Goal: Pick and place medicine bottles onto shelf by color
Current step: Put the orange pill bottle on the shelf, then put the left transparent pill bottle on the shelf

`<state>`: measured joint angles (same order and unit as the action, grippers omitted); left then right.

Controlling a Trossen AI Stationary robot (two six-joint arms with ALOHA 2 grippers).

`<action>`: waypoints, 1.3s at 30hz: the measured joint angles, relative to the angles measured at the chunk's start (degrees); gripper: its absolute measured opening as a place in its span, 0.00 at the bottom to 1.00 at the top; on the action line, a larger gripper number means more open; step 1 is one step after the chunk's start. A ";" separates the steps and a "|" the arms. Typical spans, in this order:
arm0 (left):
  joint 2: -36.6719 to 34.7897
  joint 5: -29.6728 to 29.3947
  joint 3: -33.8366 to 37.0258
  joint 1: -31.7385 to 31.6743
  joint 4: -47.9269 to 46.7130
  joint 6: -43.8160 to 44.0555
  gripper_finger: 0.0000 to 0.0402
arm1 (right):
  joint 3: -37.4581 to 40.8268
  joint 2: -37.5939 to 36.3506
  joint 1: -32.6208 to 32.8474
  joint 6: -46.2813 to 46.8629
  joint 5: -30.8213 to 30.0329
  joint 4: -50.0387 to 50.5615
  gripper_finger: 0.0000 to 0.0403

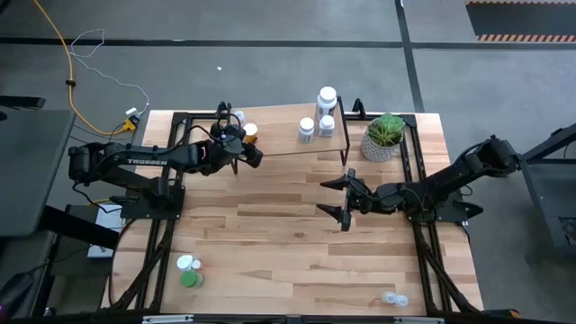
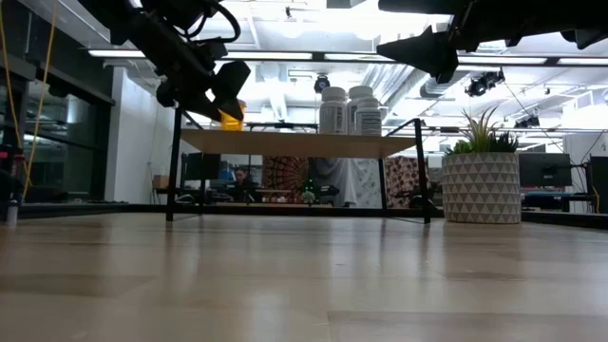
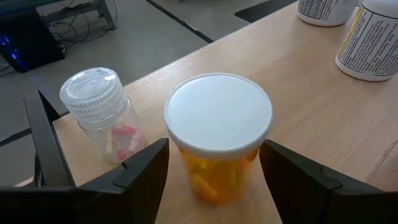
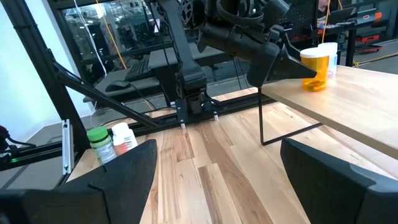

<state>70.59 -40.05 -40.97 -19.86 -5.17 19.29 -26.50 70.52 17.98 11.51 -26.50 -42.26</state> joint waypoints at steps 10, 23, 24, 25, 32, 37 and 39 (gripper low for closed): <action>-3.14 0.02 -0.02 0.00 -0.43 -1.49 0.61 | 0.00 0.00 0.00 0.00 -0.02 0.00 0.82; -15.22 18.00 -0.07 0.04 -10.10 3.10 0.61 | 0.00 0.00 0.00 0.00 -0.09 0.00 0.82; -16.07 21.05 -0.07 0.10 -10.10 3.55 0.61 | 0.00 0.00 0.00 0.00 -0.29 0.00 0.82; -16.94 24.07 -0.07 0.31 -10.18 3.98 0.61 | 0.00 0.00 0.00 0.00 -0.33 0.00 0.82; -20.96 35.56 -0.07 8.16 -10.03 4.76 0.61 | 0.00 0.02 -0.01 0.00 -0.30 0.00 0.82; -21.40 32.83 -0.07 18.78 -9.18 4.06 0.61 | 0.00 0.02 -0.02 0.00 -0.26 0.00 0.82; -21.13 29.86 -0.07 23.34 -7.98 3.25 0.61 | 0.00 0.02 -0.01 0.00 -0.26 0.00 0.82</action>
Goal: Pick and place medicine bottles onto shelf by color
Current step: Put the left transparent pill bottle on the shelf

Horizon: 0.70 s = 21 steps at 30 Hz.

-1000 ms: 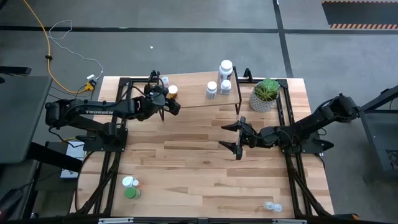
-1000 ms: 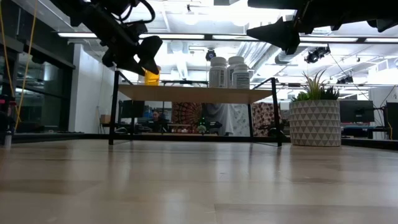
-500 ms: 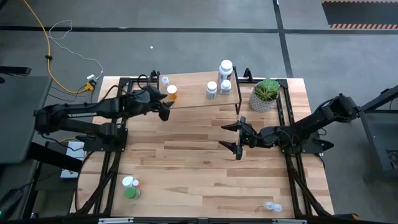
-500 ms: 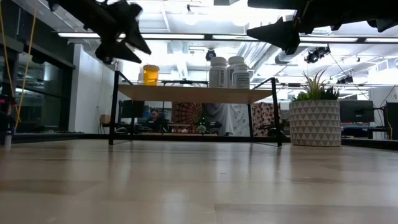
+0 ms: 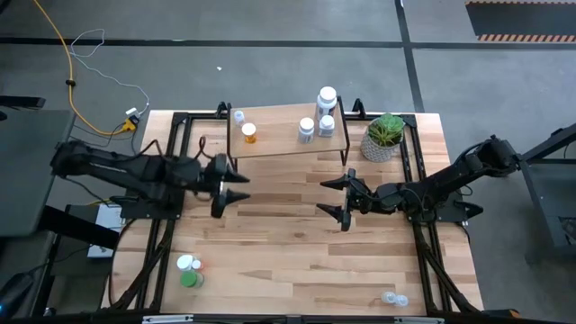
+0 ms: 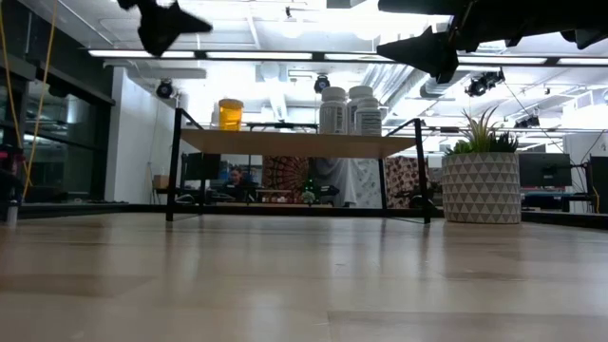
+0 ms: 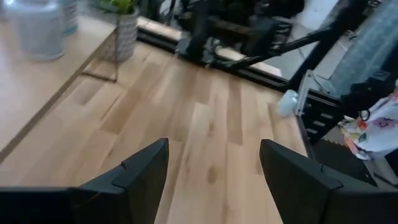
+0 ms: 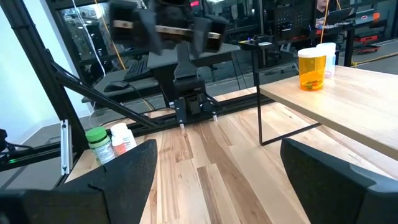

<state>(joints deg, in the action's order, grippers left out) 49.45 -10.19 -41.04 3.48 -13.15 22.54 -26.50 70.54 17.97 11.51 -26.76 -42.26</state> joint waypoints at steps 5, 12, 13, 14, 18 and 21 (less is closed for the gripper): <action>1.93 -13.62 0.90 11.06 7.22 -2.22 0.61 | 0.00 0.00 0.00 0.01 0.02 0.00 0.82; 3.23 -22.99 9.04 18.59 29.70 -11.30 0.61 | 0.00 0.00 0.01 0.03 0.07 0.00 0.82; 3.24 -22.10 10.23 18.82 31.87 -11.97 0.61 | 0.00 0.00 0.01 0.02 0.08 0.00 0.82; 3.28 -21.09 11.10 18.87 33.41 -12.75 0.61 | 0.00 0.00 0.01 0.02 0.10 0.00 0.82; 2.18 -18.32 11.91 18.87 35.91 -15.34 0.61 | 0.00 0.00 0.01 0.02 0.28 0.00 0.82; 1.53 -18.03 11.94 18.87 35.67 -17.32 0.61 | 0.00 0.00 0.01 0.02 0.26 0.00 0.82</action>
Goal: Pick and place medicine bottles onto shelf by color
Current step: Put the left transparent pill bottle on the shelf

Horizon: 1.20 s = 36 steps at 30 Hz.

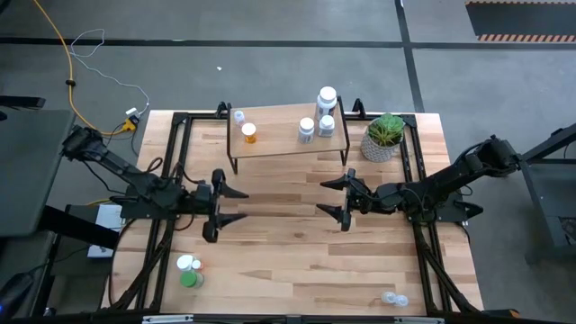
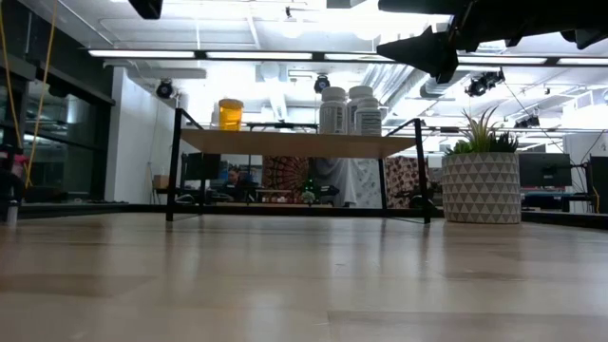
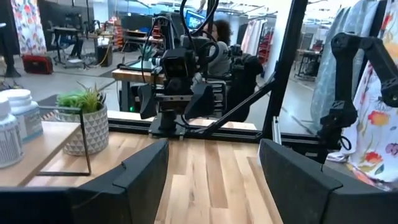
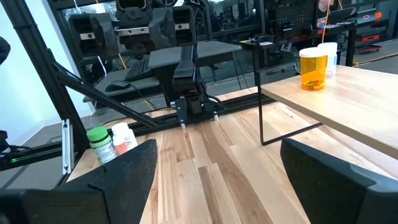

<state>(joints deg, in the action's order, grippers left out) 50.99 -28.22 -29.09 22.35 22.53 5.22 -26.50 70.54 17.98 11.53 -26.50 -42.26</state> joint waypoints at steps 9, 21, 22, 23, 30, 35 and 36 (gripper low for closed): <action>-0.36 0.64 0.03 -0.02 -0.43 -1.54 0.60 | 0.00 0.00 0.00 0.00 -0.02 0.00 0.82; -0.33 0.60 0.03 -0.02 -0.41 -1.43 0.60 | 0.00 0.00 0.00 0.47 -0.03 -0.04 0.82; -0.33 0.60 0.03 -0.02 -0.40 -1.43 0.60 | 0.00 0.00 0.00 1.49 0.20 -0.26 0.82; -0.33 0.60 0.03 -0.02 -0.40 -1.43 0.60 | -0.06 0.00 -0.03 2.78 1.17 -0.38 0.82; -0.33 0.60 0.03 -0.03 -0.42 -1.43 0.60 | -11.17 0.02 2.66 8.38 12.47 16.12 0.82; -0.33 0.60 0.03 -0.04 -0.44 -2.88 0.60 | -25.34 0.20 8.48 22.37 10.79 50.81 0.82; -0.33 0.60 0.03 -0.04 -0.44 -3.00 0.60 | -28.26 0.72 9.76 27.78 10.45 58.17 0.82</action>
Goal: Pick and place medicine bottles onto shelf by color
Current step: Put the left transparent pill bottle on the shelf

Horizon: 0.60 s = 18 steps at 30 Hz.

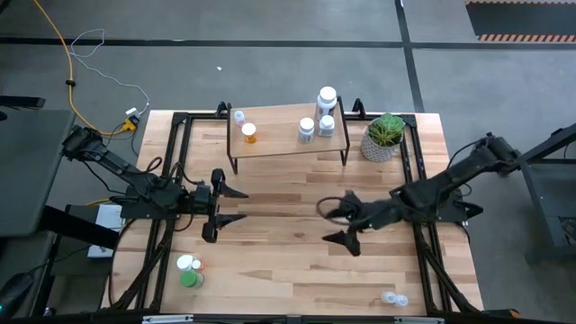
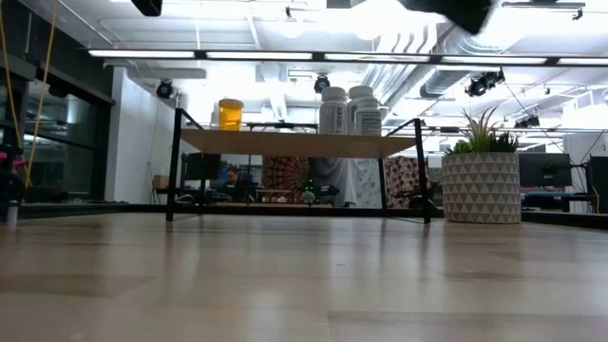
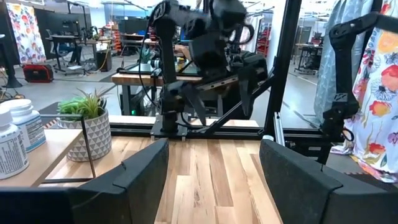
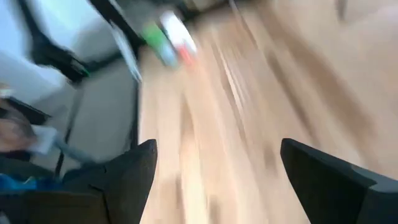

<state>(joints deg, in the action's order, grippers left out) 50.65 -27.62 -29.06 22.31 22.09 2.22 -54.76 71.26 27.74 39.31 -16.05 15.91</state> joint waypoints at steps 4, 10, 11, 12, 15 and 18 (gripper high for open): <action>0.00 0.00 0.00 0.00 0.00 0.09 0.60 | -9.70 3.64 7.01 24.76 2.43 25.94 0.82; 0.02 0.00 0.00 0.00 -0.17 0.57 0.60 | -14.43 11.19 19.25 56.90 13.76 38.77 0.82; 0.02 0.00 0.00 0.00 -0.17 0.57 0.60 | -14.43 12.41 20.96 60.72 15.29 38.70 0.82; 0.02 0.00 0.00 0.00 -0.20 0.57 0.60 | -14.43 13.67 22.42 64.56 16.87 38.20 0.82; 0.02 0.00 0.00 0.00 0.05 0.42 0.60 | -14.43 17.36 26.00 73.53 20.15 36.15 0.82; 0.02 -0.01 0.00 -0.17 0.82 -1.12 0.60 | -14.43 20.82 28.44 79.48 20.63 35.16 0.82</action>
<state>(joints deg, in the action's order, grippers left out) 50.68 -27.63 -29.06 22.14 22.91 1.10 -69.19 92.08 56.18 118.79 4.58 51.07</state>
